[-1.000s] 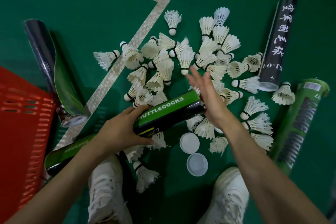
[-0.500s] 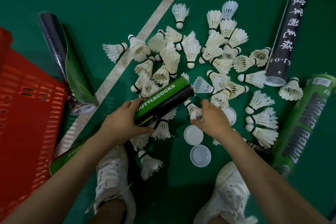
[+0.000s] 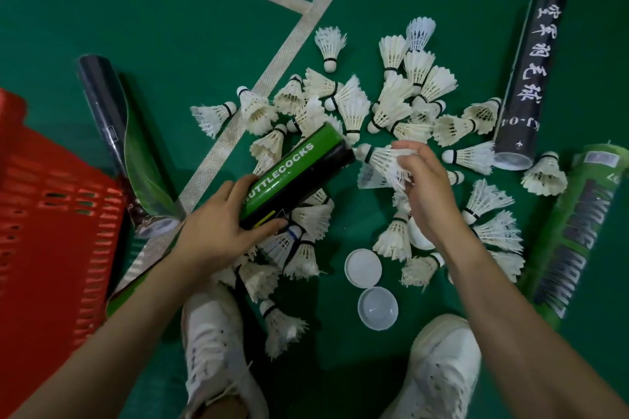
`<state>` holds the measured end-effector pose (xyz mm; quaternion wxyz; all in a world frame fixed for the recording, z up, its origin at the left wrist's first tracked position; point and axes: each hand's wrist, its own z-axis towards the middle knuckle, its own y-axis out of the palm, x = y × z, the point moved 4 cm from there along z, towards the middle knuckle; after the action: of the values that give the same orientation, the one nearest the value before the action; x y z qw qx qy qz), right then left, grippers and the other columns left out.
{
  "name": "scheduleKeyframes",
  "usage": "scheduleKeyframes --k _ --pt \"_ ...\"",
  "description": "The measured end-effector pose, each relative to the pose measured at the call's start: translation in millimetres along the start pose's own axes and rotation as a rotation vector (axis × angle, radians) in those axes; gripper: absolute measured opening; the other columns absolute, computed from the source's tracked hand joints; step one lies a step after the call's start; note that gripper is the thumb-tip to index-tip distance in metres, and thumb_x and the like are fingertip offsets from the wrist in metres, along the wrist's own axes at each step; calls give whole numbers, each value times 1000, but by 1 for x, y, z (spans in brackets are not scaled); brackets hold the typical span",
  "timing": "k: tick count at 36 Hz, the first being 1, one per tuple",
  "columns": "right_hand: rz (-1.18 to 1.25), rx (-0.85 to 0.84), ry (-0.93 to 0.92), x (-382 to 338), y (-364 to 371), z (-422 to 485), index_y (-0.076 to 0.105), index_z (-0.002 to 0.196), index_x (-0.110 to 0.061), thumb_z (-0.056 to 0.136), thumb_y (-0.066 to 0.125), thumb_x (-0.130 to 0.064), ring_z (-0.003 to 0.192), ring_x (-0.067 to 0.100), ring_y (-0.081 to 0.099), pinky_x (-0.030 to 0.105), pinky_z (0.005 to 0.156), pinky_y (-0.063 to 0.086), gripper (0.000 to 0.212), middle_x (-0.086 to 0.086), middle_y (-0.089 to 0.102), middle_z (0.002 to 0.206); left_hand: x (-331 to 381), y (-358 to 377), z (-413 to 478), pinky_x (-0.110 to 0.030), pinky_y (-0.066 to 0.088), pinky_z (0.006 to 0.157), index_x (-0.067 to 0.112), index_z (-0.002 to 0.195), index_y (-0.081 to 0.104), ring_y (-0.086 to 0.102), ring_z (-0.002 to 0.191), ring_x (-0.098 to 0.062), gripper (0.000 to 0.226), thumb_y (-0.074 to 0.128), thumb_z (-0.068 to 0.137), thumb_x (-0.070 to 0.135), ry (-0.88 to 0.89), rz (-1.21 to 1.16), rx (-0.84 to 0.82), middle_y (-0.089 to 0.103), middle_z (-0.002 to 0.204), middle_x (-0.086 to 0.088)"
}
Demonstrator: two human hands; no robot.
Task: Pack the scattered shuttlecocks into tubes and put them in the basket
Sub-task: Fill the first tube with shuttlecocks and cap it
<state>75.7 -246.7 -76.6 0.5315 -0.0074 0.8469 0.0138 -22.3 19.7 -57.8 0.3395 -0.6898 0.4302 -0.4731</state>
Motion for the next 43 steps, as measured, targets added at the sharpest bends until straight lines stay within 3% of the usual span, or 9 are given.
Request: scheduleKeyframes --k 5,11,20,24,29,34,38,40,43 --pt "-27 39 -67 -21 0 13 53 131 -27 95 40 -9 105 -11 49 9 85 35 42 -8 58 125 6 -5 12 -29 39 71 26 140 36 55 98 -21 86 44 71 77 14 3 100 53 118 2" --pt "-107 27 -156 -38 5 15 44 138 -34 100 37 -17 93 -34 40 2 82 30 42 -16 56 129 9 -8 16 -36 47 76 22 133 42 57 94 -25 80 50 70 71 55 -11 169 58 111 -2" --pt "-160 151 -342 -57 4 -4 44 140 -24 103 33 -20 109 -24 43 2 94 31 39 -16 58 125 7 -6 10 -40 48 79 18 135 45 57 94 -27 84 52 68 69 34 -38 178 57 109 -5" --pt "-255 -32 -299 -62 18 -12 38 143 -27 104 29 -19 91 -10 56 5 74 46 41 -16 54 127 13 0 9 -42 50 76 19 132 45 59 91 -29 80 51 68 68 75 -53 171 58 108 -6" --pt "-301 -177 -232 -50 32 -16 24 147 -43 95 17 -59 111 -34 29 21 106 21 55 -26 41 142 20 6 12 -41 48 78 21 131 45 57 91 -28 76 51 72 68 111 -36 177 57 107 -5" --pt "-260 -289 -117 -42 33 -15 15 146 -50 60 12 -94 137 -10 19 35 114 8 96 -30 23 151 27 10 12 -42 46 78 20 133 44 56 89 -28 78 49 74 70 131 -49 207 55 103 -5" --pt "-348 -445 -38 -36 39 -21 7 148 -49 62 11 -87 102 -45 9 16 101 6 95 -38 4 142 30 18 12 -42 43 79 22 136 42 54 89 -27 80 44 75 73 139 18 184 52 102 -4" --pt "-328 -477 14 -30 41 -18 8 147 -50 76 8 -75 109 -40 6 20 104 4 75 -37 5 143 27 21 10 -41 43 78 24 137 42 54 89 -27 81 43 74 74 120 36 174 52 102 -4" --pt "-222 -414 21 -18 38 -3 20 146 -47 87 6 -67 140 -5 12 33 115 5 64 -22 15 155 23 25 11 -41 42 76 25 136 44 54 87 -28 81 41 73 77 81 111 167 53 100 -5"
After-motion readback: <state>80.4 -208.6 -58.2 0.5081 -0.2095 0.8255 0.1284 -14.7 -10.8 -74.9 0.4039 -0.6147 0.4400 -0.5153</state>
